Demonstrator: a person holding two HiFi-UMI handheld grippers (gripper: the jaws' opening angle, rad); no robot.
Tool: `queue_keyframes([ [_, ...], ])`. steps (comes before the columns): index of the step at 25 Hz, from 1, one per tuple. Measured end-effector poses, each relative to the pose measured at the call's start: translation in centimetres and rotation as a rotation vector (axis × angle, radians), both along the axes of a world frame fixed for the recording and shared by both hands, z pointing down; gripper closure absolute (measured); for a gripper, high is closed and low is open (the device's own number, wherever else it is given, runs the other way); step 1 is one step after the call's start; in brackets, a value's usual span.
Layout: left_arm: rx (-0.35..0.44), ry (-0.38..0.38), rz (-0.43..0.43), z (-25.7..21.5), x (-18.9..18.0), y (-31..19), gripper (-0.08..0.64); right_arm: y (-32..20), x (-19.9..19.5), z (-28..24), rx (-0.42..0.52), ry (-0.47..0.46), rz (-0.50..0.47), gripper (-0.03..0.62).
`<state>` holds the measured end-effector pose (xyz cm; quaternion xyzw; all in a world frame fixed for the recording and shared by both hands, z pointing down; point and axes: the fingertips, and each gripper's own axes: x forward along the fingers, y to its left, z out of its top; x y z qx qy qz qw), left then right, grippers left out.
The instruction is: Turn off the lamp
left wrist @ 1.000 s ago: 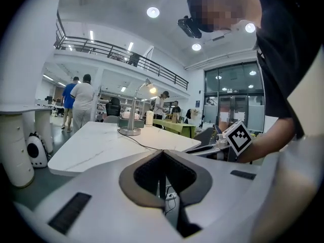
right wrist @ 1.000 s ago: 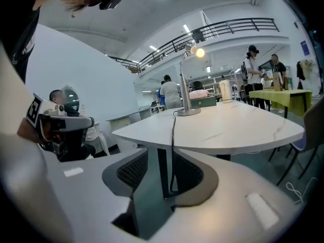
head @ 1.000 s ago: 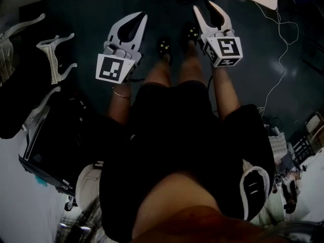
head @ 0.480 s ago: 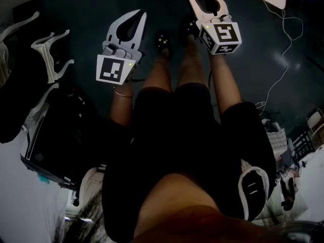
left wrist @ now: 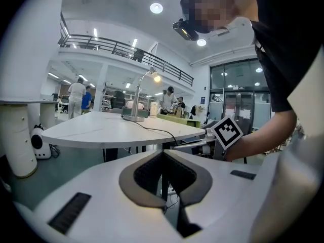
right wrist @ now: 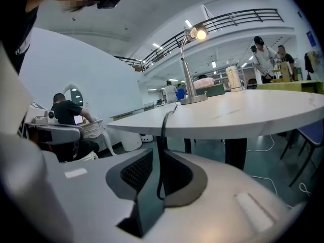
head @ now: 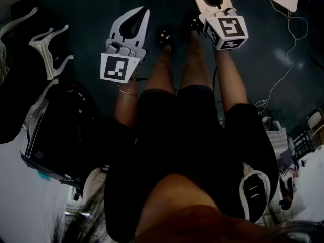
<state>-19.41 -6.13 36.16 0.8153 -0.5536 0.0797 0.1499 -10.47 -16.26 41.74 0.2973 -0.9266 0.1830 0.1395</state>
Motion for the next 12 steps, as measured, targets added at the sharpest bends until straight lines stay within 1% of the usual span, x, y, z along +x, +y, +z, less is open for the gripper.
queue_keyframes([
  [1,-0.001,-0.001,-0.003,0.1,-0.1,0.1,0.553,-0.1,0.0,0.0,0.001,0.002,0.002,0.553],
  [2,-0.001,-0.001,-0.006,0.3,-0.3,0.1,0.554,-0.1,0.0,0.1,0.003,0.004,0.004,0.575],
  [7,0.003,-0.002,0.006,1.0,0.2,0.0,0.552,0.3,0.0,-0.2,-0.015,-0.014,-0.015,0.58],
  [10,-0.002,-0.007,0.036,1.5,1.2,-0.1,0.552,0.9,0.3,-0.9,-0.041,-0.069,-0.02,0.58],
  [12,-0.006,0.004,0.056,1.7,1.9,-0.1,0.552,1.1,0.4,-1.9,-0.052,-0.114,-0.021,0.58],
])
